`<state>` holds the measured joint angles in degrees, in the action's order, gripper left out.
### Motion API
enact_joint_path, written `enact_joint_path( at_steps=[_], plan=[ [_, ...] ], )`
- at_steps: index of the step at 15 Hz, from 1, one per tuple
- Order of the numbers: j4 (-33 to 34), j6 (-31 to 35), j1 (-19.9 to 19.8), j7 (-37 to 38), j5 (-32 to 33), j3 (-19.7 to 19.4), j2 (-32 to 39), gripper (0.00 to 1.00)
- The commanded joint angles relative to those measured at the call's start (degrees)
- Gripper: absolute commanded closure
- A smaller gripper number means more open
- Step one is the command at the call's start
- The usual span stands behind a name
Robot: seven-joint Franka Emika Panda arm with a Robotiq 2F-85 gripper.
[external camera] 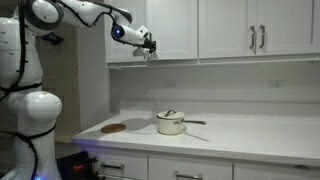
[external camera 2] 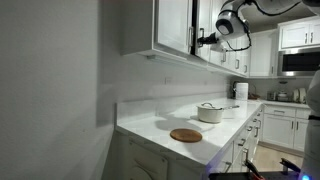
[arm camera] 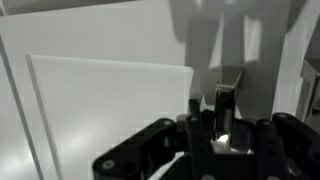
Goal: Open the second top cupboard door from the left
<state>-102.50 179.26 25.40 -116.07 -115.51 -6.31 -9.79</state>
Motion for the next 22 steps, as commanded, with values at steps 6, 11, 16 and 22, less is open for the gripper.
enact_joint_path(
  at_steps=[6,11,16,22],
  plan=[
    [-7.78,-2.73,-2.80,6.90,8.50,-5.94,-3.85,0.99],
    [-10.34,-7.83,-3.22,11.05,14.51,-8.31,-5.76,0.99],
    [-11.88,-13.70,-3.64,15.23,20.77,-11.15,-7.03,0.99],
    [-12.75,-22.06,-3.83,18.29,26.71,-15.72,-8.27,0.99]
  ],
)
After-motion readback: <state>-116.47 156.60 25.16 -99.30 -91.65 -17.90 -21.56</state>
